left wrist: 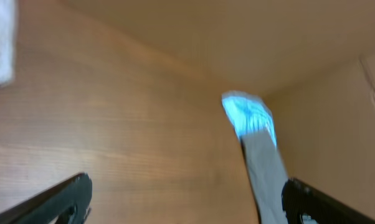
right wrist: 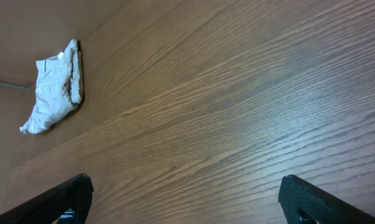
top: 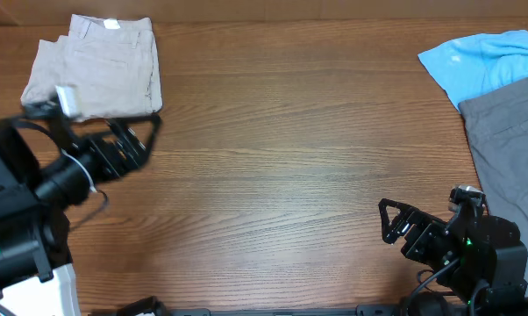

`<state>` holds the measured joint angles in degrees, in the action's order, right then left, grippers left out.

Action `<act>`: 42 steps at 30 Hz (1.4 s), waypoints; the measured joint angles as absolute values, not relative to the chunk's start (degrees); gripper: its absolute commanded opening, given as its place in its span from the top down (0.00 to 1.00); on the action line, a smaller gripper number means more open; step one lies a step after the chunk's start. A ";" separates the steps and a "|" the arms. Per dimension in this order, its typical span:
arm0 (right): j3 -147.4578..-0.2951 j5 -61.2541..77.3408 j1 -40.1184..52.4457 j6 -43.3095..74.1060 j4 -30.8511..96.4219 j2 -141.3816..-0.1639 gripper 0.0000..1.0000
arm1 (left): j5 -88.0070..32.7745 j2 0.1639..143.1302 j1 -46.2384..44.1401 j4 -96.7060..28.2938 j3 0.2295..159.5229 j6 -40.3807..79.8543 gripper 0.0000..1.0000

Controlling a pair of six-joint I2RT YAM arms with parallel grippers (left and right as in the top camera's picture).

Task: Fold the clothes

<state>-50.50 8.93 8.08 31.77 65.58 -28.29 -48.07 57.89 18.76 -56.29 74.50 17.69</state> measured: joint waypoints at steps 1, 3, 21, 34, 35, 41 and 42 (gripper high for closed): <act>-50.50 8.93 8.08 31.75 65.58 -28.29 0.00 | -48.29 57.63 17.93 -58.87 74.50 15.77 0.00; -50.50 8.95 8.08 31.75 65.58 -28.29 0.00 | -48.29 57.41 16.14 -63.79 74.50 11.94 0.00; -50.50 8.95 8.08 31.77 65.58 -28.29 0.00 | -33.26 48.36 8.95 -85.01 74.32 4.49 0.00; -50.50 8.95 8.08 31.75 65.56 -28.29 0.00 | -26.04 35.05 8.95 -86.11 74.32 7.40 0.00; -50.50 8.95 8.08 31.73 65.58 -28.29 0.00 | -25.85 35.00 8.95 -85.89 74.32 7.60 0.00; -50.50 8.95 8.08 31.75 65.58 -28.29 0.00 | -23.94 35.03 8.95 -85.23 74.32 8.54 0.00; -50.50 8.95 8.08 31.75 65.58 -28.29 0.00 | -23.66 35.03 8.95 -85.23 74.32 8.62 0.00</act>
